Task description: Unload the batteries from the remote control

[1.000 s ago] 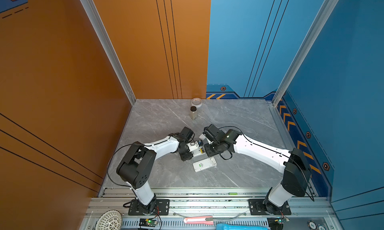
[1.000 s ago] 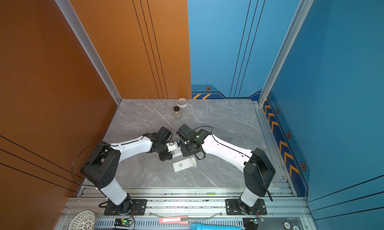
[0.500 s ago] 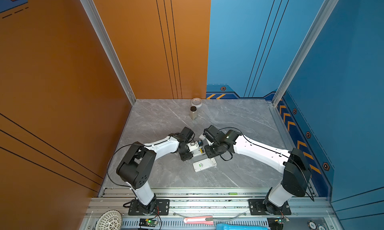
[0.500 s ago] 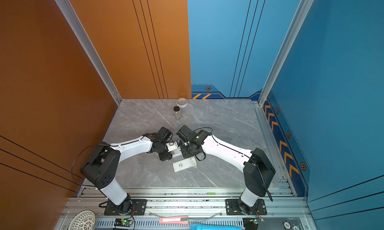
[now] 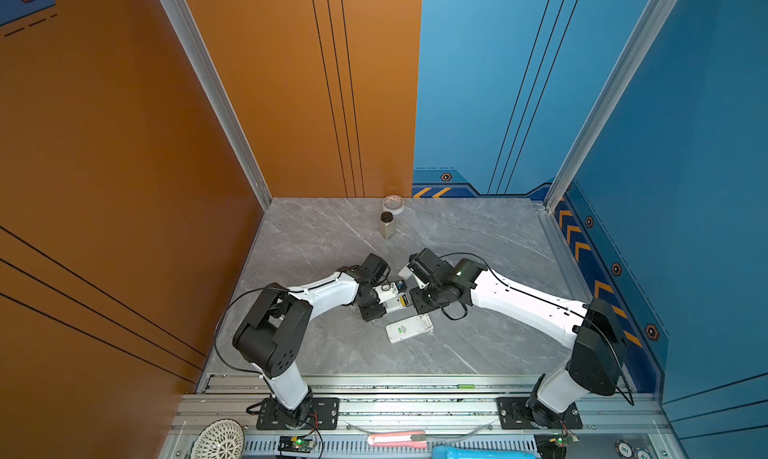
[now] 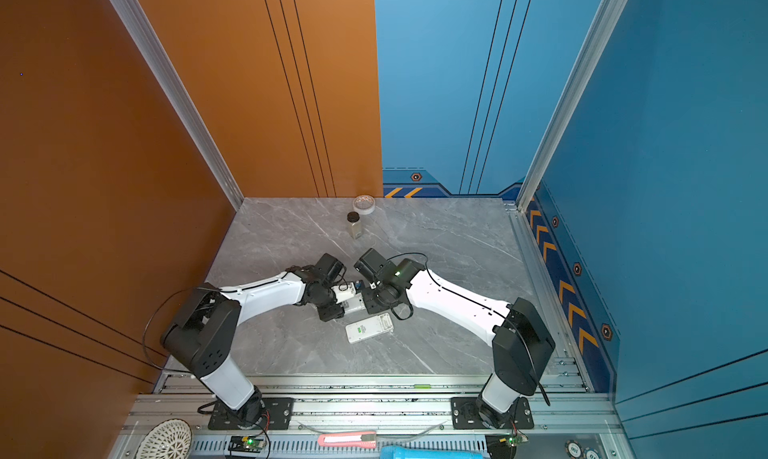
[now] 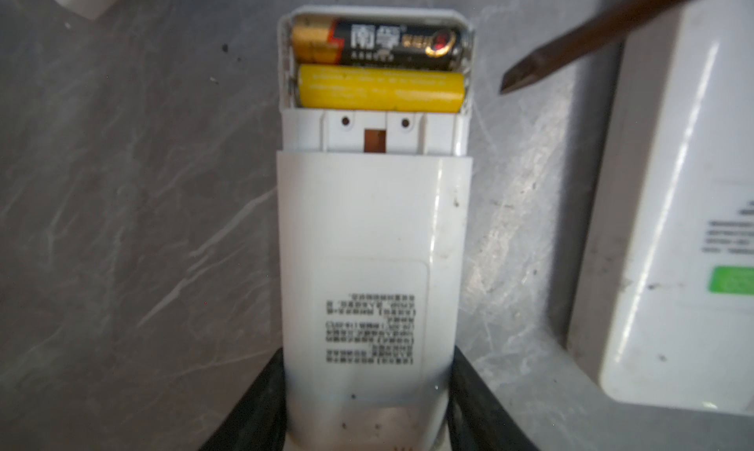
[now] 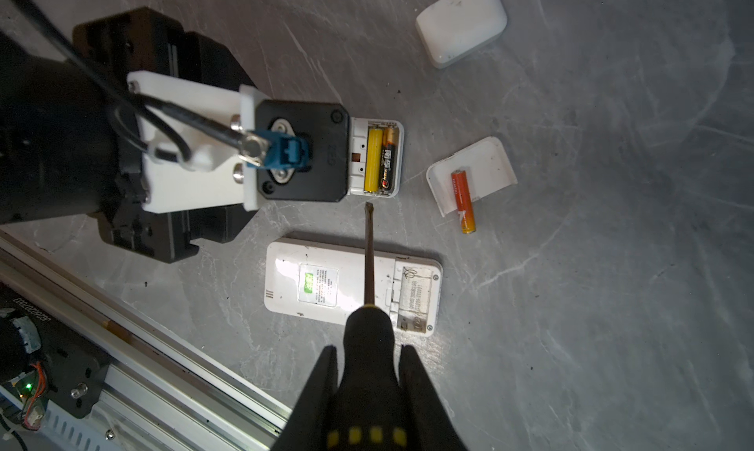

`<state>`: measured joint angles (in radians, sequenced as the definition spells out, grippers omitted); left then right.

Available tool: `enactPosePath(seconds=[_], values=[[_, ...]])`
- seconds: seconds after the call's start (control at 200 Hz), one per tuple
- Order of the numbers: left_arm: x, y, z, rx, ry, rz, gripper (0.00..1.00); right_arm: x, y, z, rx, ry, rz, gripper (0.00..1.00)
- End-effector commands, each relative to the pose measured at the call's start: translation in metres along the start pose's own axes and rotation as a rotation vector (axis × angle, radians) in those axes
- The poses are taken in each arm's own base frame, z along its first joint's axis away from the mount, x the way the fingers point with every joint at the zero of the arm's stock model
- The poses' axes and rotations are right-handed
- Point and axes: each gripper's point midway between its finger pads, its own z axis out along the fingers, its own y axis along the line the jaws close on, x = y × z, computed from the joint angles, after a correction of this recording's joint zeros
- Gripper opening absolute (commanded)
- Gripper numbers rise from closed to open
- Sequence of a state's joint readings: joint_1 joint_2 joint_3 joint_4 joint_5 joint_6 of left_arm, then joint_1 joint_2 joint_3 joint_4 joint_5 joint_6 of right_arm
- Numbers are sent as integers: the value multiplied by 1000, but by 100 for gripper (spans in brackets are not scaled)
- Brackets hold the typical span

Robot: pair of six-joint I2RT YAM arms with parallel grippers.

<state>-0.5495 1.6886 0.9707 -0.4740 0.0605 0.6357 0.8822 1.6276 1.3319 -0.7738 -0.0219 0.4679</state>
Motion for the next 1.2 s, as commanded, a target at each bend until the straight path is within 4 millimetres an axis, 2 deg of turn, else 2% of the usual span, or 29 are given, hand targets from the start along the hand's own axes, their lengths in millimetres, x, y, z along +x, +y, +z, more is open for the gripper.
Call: enactPosePath(seconds=[0.0,0.17,0.44,0.901,1.196], values=[[6,-6,-5,4,20,15,33,-10,-1,-3,6,-26,-17,0],[5,-6,-5,3,19,16,33,-12,1,0,1,-23,-22,0],[6,-6,-5,2,22,17,33,-12,-8,0,31,-27,-9,0],[5,-4,-4,1,22,15,32,-17,6,1,-28,-24,-20,0],[5,-3,-4,0,20,13,32,-10,4,8,-21,1,-27,0]])
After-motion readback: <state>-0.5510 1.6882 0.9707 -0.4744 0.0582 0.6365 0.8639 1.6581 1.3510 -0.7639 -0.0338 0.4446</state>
